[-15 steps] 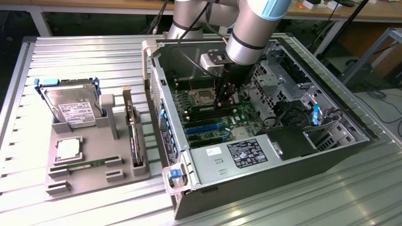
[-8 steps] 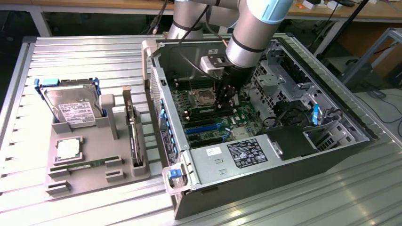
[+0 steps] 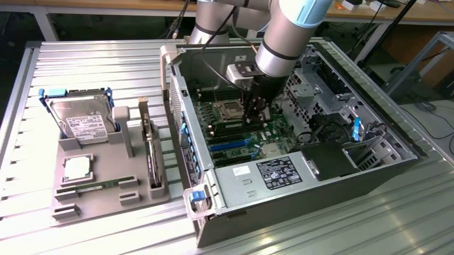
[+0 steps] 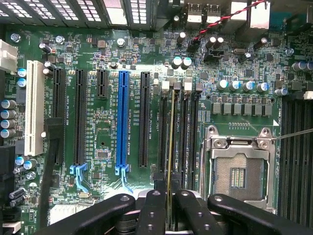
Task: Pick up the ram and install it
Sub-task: 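Insert the ram into the slot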
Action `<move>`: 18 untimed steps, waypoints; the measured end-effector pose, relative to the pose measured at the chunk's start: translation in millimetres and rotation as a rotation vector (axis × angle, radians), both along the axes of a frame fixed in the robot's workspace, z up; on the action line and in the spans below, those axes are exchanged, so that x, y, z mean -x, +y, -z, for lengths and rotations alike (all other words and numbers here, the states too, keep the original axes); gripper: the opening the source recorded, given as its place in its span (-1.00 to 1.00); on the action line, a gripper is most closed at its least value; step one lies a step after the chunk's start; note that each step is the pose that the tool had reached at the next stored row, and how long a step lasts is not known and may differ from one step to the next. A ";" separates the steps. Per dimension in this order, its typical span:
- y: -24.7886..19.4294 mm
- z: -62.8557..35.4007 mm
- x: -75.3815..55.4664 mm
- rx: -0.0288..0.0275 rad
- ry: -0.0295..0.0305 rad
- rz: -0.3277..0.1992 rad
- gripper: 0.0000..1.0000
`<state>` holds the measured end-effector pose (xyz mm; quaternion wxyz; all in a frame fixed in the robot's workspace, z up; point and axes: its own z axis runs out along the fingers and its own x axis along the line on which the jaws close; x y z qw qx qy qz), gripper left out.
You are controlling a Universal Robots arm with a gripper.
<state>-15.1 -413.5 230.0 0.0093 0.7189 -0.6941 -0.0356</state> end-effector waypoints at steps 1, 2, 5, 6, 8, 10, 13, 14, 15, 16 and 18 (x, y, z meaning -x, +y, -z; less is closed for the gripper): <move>0.0 0.0 0.0 0.0000 0.0000 0.000 -0.73; -0.2 0.4 0.1 -0.0001 0.0000 0.000 -0.73; -0.7 2.8 0.3 0.0001 0.0000 0.000 -0.73; -0.7 3.6 0.4 0.0000 0.0001 0.000 -0.73; -0.8 4.3 0.5 0.0002 0.0001 0.000 -0.73; -1.0 3.2 0.5 0.0001 0.0003 0.000 -0.73; -1.0 2.7 0.5 0.0005 0.0005 0.000 -0.73; -1.0 1.7 0.5 0.0006 0.0005 0.000 -0.73; -1.0 1.7 0.5 0.0004 0.0004 0.000 -0.73; -1.0 1.8 0.5 0.0003 0.0004 0.000 -0.73; -2.1 1.8 0.5 0.0003 0.0004 0.000 -0.73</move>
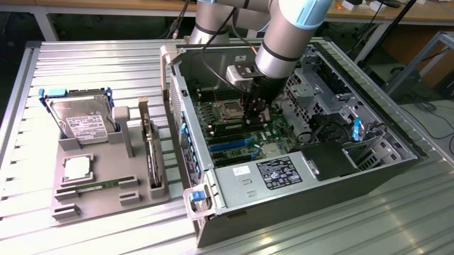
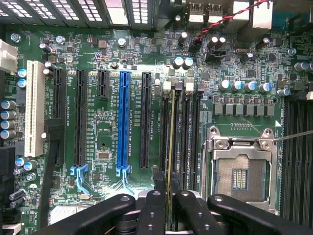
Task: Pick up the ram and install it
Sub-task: 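Insert the ram into the slot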
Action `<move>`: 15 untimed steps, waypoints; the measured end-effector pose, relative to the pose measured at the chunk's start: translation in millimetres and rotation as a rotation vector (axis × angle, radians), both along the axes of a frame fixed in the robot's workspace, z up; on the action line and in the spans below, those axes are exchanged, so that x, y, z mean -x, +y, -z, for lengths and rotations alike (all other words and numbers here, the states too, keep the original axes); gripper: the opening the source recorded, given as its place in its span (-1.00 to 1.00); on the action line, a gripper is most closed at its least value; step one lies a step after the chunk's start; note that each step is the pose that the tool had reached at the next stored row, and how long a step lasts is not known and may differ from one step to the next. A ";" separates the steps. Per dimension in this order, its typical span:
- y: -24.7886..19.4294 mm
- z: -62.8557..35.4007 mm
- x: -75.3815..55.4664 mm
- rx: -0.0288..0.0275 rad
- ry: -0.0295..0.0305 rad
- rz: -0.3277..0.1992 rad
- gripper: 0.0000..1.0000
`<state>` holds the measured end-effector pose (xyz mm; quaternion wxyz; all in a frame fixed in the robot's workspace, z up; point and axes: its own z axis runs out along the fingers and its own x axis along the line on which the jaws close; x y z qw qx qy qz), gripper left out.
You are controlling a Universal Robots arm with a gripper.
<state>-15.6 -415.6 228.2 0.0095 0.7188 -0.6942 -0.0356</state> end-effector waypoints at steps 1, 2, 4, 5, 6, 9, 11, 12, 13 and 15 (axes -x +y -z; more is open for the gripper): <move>-0.1 0.0 0.0 0.0001 0.0000 0.000 -0.73; -0.1 0.0 0.0 0.0001 0.0000 0.000 -0.73; -0.1 1.9 -0.1 0.0001 0.0000 0.000 -0.73; -0.2 2.4 0.0 0.0003 0.0001 0.000 -0.73; -0.2 2.5 0.0 0.0003 0.0001 0.000 -0.73; -0.1 2.5 -2.3 0.0003 0.0033 -0.001 -0.73; -0.2 2.5 -4.8 0.0002 0.0101 -0.002 -0.73; -0.2 2.5 -5.0 0.0002 0.0109 -0.003 -0.73; -0.2 2.5 -5.0 0.0002 0.0110 -0.004 -0.73; -0.2 2.5 -5.0 0.0003 0.0110 -0.010 -0.73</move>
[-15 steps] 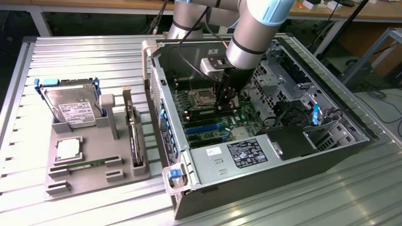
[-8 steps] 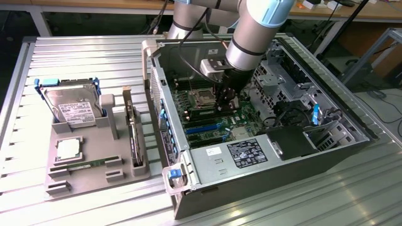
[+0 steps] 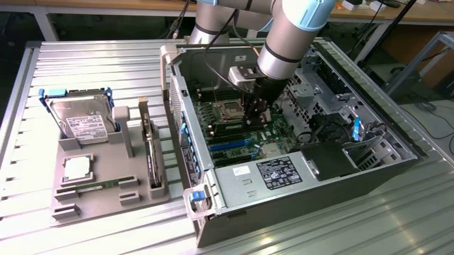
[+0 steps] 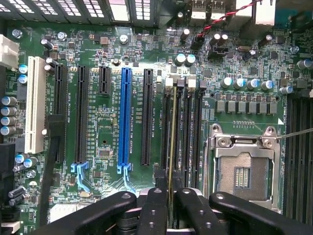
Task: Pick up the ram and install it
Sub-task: 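Insert the ram into the slot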
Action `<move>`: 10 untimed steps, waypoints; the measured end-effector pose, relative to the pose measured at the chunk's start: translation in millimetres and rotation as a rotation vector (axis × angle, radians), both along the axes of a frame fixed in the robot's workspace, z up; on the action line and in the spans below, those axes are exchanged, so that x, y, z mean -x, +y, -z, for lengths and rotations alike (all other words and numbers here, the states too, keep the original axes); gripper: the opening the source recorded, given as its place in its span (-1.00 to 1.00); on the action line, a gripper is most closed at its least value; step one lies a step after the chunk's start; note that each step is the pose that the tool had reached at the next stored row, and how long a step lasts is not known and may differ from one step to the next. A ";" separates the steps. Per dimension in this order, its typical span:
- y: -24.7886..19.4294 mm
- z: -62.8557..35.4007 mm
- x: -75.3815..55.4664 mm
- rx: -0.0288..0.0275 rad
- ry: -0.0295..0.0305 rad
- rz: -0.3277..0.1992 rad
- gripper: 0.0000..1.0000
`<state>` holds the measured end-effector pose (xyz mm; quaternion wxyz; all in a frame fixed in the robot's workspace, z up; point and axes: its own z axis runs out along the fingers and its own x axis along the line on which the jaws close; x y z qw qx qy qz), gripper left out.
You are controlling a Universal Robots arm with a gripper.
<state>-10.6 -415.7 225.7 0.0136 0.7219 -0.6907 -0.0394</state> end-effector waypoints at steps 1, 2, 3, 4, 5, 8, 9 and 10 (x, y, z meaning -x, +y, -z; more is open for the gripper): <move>0.0 0.0 0.0 0.0000 0.0000 -0.003 -0.73; 0.0 0.0 0.0 -0.0001 -0.0001 -0.006 -0.73; 0.0 0.0 0.0 -0.0001 0.0000 -0.006 -0.73; 0.0 0.2 0.0 -0.0001 0.0000 -0.006 -0.73; 0.1 1.3 0.0 -0.0004 -0.0001 -0.006 -0.73; 0.0 3.0 0.0 0.0001 0.0000 -0.007 -0.73; 0.0 3.0 0.0 0.0001 0.0001 -0.008 -0.73; 0.0 3.1 0.0 0.0000 0.0000 -0.013 -0.73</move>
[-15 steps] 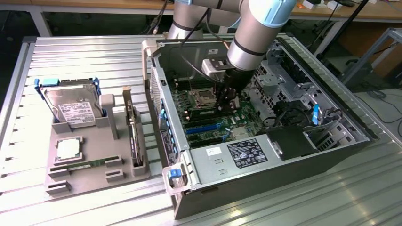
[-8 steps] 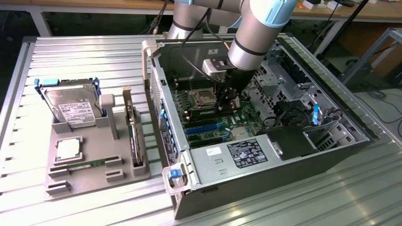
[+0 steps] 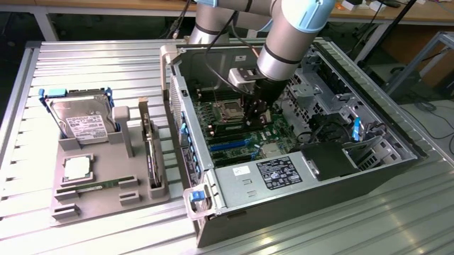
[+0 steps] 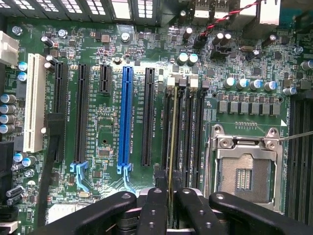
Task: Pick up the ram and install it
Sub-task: 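Insert the ram into the slot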
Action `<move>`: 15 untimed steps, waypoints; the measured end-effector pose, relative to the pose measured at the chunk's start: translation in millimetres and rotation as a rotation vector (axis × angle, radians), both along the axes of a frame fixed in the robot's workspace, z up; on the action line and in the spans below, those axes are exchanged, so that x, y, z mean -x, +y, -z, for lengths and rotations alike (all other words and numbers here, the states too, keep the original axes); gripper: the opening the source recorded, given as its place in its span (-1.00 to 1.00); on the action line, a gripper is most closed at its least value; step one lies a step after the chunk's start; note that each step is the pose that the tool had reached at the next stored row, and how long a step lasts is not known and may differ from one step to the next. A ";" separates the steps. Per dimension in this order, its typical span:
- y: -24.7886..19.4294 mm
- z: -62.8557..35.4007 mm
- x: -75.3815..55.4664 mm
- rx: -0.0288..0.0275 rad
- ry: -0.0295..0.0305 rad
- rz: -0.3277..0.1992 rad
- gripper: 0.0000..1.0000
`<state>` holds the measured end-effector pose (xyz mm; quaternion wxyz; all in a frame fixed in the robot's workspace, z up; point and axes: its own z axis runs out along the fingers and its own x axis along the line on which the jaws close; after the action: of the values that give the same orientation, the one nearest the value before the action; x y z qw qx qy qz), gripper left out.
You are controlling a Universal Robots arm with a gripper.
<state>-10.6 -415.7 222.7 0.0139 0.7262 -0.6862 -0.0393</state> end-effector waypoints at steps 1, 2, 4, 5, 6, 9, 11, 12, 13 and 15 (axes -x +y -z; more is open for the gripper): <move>0.0 0.0 0.0 -0.0001 0.0003 -0.007 -0.73; 0.0 0.0 -0.2 0.0000 0.0017 -0.011 -0.73; 0.0 0.0 -0.6 -0.0001 0.0050 -0.019 -0.73; 0.0 0.0 -0.6 -0.0001 0.0051 -0.021 -0.73; 0.0 0.2 -0.7 -0.0001 0.0052 -0.021 -0.73; 0.0 3.2 -0.7 0.0000 0.0050 -0.021 -0.73; 0.0 3.2 -0.7 0.0001 0.0050 -0.021 -0.73; 0.1 3.3 -0.7 -0.0003 0.0048 -0.021 -0.70; 0.1 3.3 -0.7 -0.0003 0.0049 -0.021 -0.70; 0.1 -1.9 -0.7 0.0000 0.0051 -0.021 -0.58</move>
<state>-9.9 -415.7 224.6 0.0160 0.7332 -0.6785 -0.0410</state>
